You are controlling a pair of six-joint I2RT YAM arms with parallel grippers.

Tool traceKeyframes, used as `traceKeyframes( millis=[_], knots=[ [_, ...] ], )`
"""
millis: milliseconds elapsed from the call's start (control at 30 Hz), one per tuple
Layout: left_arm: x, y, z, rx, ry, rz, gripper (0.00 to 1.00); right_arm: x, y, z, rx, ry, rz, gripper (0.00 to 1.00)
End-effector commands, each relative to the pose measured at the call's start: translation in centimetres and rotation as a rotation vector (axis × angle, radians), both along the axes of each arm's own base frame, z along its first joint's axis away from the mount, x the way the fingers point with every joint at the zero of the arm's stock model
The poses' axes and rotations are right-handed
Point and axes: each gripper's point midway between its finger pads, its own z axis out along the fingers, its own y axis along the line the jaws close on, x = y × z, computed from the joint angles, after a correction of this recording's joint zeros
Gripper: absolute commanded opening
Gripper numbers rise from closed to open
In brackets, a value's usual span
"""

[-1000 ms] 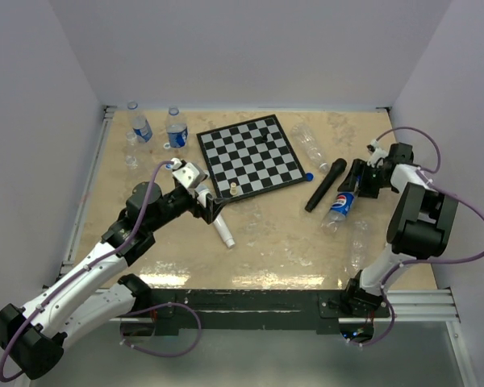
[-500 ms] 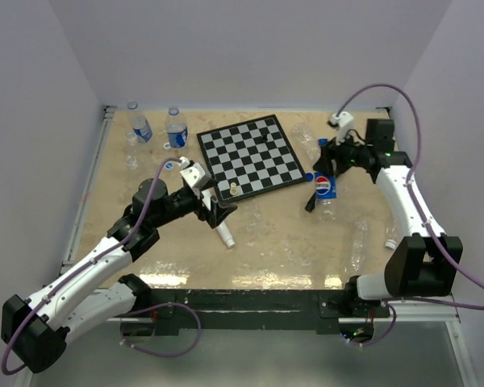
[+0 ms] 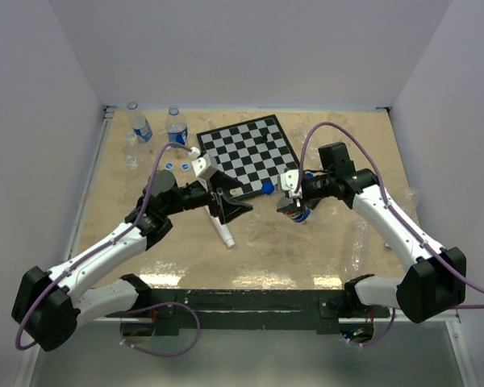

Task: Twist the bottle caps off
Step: Pick up the plastic bottle at the center of the board, then unscrew the bottle cap from the plastic bottle.

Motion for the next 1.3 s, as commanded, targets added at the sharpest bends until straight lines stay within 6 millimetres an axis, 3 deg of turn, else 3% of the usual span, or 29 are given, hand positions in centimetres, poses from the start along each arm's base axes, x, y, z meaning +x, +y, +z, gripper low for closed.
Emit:
traceKeyframes(
  millis=[0,200,433,700,967,1100,1267],
  knots=[
    [-0.4,-2.3,3.5,-0.149,0.031,-0.139,0.87,-1.6,0.4,-0.1,0.028,-0.068,0.118,0.24],
    [0.4,-4.3,3.8,-0.199,0.097,-0.181,0.84,-2.0,0.6,-0.2,0.035,-0.068,0.131,0.25],
    [0.8,-6.4,1.6,-0.104,0.131,-0.166,0.75,-2.2,1.0,-0.5,0.034,-0.054,0.140,0.25],
    [2.5,-6.6,-1.3,0.040,0.123,-0.073,0.71,-2.2,1.1,-0.7,0.036,-0.038,0.141,0.25],
    [2.4,-7.1,-2.0,0.073,0.117,-0.100,0.65,-2.2,1.2,-0.8,0.036,-0.029,0.144,0.25],
    [1.7,-7.6,-2.0,0.076,0.120,-0.155,0.53,-2.3,1.3,-0.9,0.036,-0.022,0.143,0.26],
    [1.2,-8.0,-1.6,0.065,0.131,-0.199,0.00,-2.1,1.3,-1.0,0.038,-0.013,0.131,0.31]
  ],
)
